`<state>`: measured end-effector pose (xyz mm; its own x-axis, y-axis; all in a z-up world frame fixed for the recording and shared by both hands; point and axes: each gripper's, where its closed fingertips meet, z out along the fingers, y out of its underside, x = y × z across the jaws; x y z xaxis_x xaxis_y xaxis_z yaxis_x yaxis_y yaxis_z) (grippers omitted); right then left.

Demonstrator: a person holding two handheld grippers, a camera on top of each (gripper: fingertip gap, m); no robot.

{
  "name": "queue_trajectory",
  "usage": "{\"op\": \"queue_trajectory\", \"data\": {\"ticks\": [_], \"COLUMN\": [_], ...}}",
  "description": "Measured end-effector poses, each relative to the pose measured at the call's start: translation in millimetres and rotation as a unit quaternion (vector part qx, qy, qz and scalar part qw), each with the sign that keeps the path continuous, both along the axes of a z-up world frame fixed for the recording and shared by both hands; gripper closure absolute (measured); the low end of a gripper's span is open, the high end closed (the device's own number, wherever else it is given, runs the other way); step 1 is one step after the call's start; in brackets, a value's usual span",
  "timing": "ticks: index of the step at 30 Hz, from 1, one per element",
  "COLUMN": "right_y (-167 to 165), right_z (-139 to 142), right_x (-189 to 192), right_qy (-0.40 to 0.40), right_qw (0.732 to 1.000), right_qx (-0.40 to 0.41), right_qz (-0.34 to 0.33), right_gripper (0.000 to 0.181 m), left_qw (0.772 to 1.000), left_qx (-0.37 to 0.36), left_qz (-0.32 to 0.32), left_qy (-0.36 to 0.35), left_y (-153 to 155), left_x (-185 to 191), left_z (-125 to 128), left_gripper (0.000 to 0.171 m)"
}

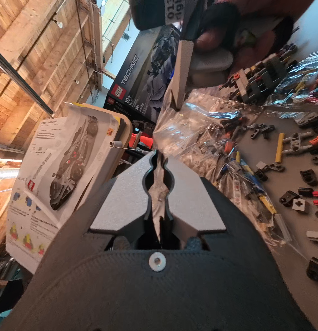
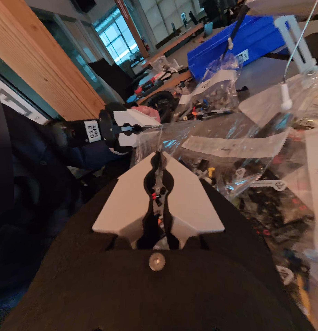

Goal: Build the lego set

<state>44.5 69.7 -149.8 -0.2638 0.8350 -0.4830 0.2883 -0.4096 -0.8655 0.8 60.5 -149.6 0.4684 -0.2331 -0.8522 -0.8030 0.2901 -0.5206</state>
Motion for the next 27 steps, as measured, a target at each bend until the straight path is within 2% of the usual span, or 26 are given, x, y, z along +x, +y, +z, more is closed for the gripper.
{"op": "queue_trajectory", "data": {"ticks": [3,6,8,11,15,21,23,27], "right_y": [4,5,3,-1,-1,-5,-11,-24], "right_z": [-2,0,5,3,-2,-2,1,1], "right_x": [2,5,7,8,9,11,10,6], "right_qy": [-0.006,-0.01,0.003,-0.005,-0.018,-0.018,-0.008,-0.002], "right_qw": [1.0,0.998,0.998,0.996,0.991,0.984,0.983,0.981], "right_qx": [0.023,0.053,0.059,0.088,0.131,0.175,0.183,0.193], "right_qz": [-0.012,-0.016,-0.012,-0.004,-0.006,-0.001,0.01,0.034], "right_gripper": [0.181,0.181,0.181,0.181,0.181,0.181,0.181,0.181], "left_qw": [0.998,0.977,0.962,0.924,0.876,0.842,0.832,0.828], "left_qx": [-0.033,-0.127,-0.145,-0.205,-0.253,-0.264,-0.292,-0.344], "left_qz": [-0.036,-0.096,-0.113,-0.149,-0.197,-0.2,-0.201,-0.198], "left_qy": [-0.029,-0.143,-0.202,-0.284,-0.359,-0.426,-0.428,-0.397], "left_y": [-4,-11,-11,-12,-18,-12,-12,-12], "left_x": [3,3,-3,-3,-4,-18,-14,4], "left_z": [-4,-4,4,7,14,24,16,-8], "left_gripper": [0.149,0.14,0.138,0.132,0.126,0.123,0.117,0.104]}}
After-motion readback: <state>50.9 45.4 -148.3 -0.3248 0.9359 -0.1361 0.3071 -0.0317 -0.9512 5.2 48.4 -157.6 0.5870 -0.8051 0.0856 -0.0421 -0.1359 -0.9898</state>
